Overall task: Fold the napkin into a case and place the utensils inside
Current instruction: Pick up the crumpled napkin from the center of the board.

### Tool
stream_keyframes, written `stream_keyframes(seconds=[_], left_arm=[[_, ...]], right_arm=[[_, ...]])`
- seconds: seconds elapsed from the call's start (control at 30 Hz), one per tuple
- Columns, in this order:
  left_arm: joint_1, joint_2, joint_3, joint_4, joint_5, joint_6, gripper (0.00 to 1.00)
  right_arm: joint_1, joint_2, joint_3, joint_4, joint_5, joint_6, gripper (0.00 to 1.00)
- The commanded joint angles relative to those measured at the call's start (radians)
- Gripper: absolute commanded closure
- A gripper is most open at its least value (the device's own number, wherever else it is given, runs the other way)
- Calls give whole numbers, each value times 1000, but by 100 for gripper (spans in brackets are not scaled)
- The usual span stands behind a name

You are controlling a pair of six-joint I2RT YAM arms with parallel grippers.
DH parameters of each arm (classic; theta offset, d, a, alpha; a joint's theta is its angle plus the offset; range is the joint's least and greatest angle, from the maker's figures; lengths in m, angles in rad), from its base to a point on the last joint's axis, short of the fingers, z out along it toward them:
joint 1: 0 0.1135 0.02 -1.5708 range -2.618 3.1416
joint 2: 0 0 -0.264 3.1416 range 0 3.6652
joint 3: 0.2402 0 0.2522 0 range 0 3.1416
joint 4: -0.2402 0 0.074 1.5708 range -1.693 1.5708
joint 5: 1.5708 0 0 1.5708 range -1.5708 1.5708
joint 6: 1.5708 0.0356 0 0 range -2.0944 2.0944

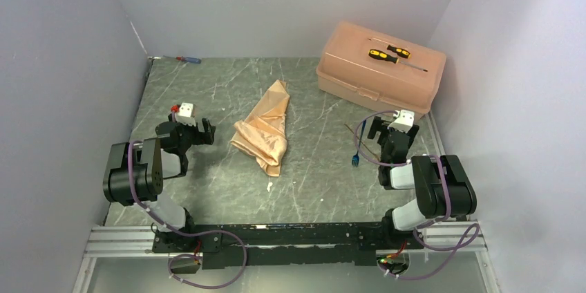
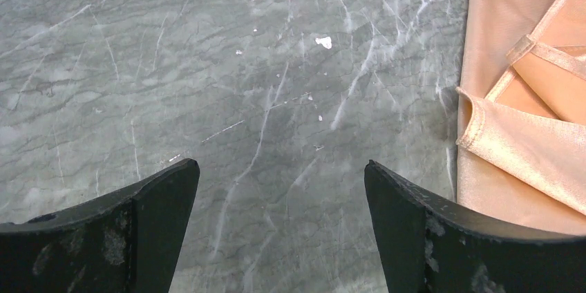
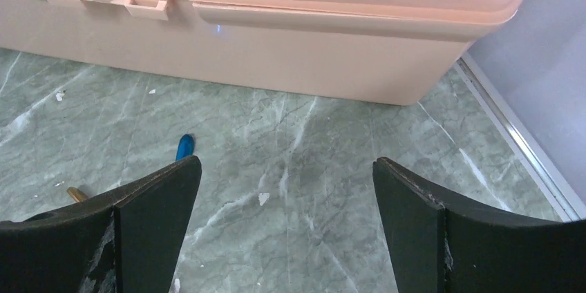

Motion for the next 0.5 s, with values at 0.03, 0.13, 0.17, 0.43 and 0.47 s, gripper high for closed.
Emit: stream_keyframes(seconds=[0.03,0.13,0.17,0.43,0.47], left_arm=[[-1,0,2,40,0,6,5],[-1,0,2,39,0,6,5],[-1,0,4,39,0,7,5],[0,-2,6,40,-5,0,4],[4,-13,16,7,-7,-6,4]], right_arm=[[-3,-3,24,32,6,10,0],[-3,-3,23,31,6,10,0],[-2,-3,24,31,5,11,0],[11,-17,27,27,75,18,0],[25,-45,37,-30,107,25,0]])
